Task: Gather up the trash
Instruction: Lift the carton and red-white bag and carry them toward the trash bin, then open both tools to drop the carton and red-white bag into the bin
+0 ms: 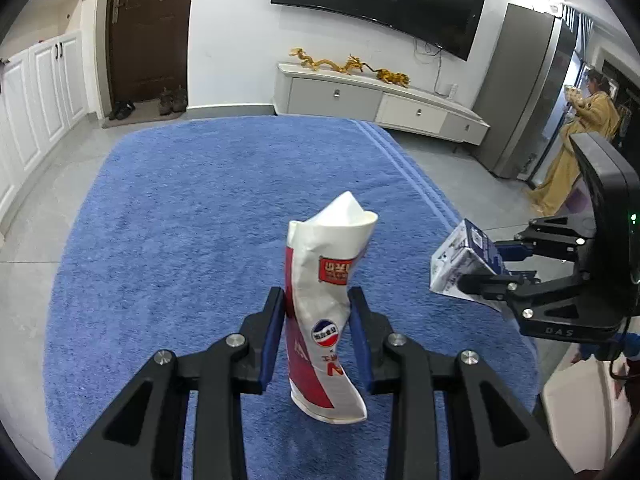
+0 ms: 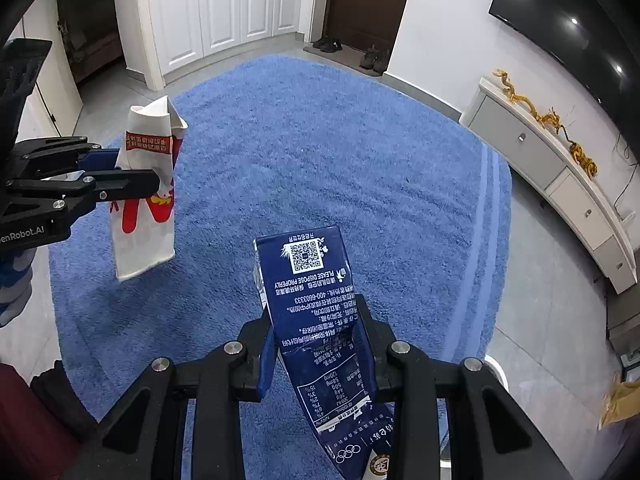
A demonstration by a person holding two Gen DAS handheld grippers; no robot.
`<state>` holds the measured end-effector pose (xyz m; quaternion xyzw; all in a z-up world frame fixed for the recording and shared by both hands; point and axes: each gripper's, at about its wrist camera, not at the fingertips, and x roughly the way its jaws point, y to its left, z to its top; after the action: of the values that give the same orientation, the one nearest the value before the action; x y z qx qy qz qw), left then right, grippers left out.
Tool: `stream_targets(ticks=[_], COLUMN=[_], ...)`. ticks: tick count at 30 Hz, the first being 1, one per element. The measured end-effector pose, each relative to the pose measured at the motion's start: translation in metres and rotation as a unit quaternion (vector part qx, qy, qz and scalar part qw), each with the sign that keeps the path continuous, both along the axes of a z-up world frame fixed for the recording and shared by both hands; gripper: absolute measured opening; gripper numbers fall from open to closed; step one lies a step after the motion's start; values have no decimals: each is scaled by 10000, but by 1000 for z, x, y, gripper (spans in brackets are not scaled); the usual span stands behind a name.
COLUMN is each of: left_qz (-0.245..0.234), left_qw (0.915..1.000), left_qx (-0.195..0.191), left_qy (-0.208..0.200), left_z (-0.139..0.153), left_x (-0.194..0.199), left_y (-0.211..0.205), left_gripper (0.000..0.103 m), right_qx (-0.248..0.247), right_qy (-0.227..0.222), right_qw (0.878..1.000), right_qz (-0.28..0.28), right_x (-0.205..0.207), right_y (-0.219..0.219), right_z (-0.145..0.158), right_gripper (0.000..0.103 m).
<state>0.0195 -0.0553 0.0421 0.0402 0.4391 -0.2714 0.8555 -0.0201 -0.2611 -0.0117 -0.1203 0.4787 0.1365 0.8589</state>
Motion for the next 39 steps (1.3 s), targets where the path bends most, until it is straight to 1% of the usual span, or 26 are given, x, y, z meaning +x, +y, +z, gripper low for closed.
stream_targets(ticks=[1, 7, 12, 15, 18, 20, 22, 24, 28, 31, 34, 36, 37, 39], left_qz=[25, 55, 7, -68, -244, -435, -730, -981, -1393, -1567, -1606, -1565, -1548, -1510], left_qw=[10000, 9997, 9998, 10000, 9992, 9977, 9951, 9923, 9852, 9808, 9769, 9762, 9736, 9714], left_qx=[72, 205, 177, 34, -229, -394, -512, -546, -592, -550, -479, -425, -435, -438], left_qy=[-59, -151, -103, 1, 202, 336, 431, 531, 803, 1020, 1322, 1438, 1617, 1782], left_z=[0, -2, -1, 2, 8, 12, 16, 16, 10, -4, -30, -44, -57, -71], left_x=[-1, -2, 2, 9, 19, 23, 25, 25, 26, 27, 32, 34, 37, 42], left_y=[-1, -7, -16, -25, -44, -67, -102, -137, -206, -260, -315, -340, -356, -374], left_gripper=[30, 30, 30, 30, 30, 30, 30, 30, 30, 31, 31, 31, 31, 31], right_qx=[8, 65, 55, 34, -12, -65, -123, -159, -190, -112, 4, 58, 114, 190], right_qy=[11, 62, 65, 3, -79, -140, -192, -205, -141, -21, 138, 235, 307, 392], right_qw=[10000, 9999, 9998, 9996, 9989, 9977, 9950, 9918, 9801, 9718, 9639, 9596, 9565, 9529], right_qz=[-2, -85, -194, -291, -457, -655, -976, -1253, -1970, -2355, -2659, -2804, -2898, -3001], right_x=[1, 6, 9, 10, 8, 6, 0, -5, -20, -26, -28, -29, -28, -25], right_y=[-1, -10, -22, -35, -53, -74, -106, -134, -205, -248, -285, -302, -315, -328], right_z=[-1, -8, -10, -5, 2, 7, 10, 11, 1, -16, -38, -52, -62, -75], right_gripper=[32, 32, 32, 32, 32, 32, 32, 32, 32, 32, 32, 32, 32, 32])
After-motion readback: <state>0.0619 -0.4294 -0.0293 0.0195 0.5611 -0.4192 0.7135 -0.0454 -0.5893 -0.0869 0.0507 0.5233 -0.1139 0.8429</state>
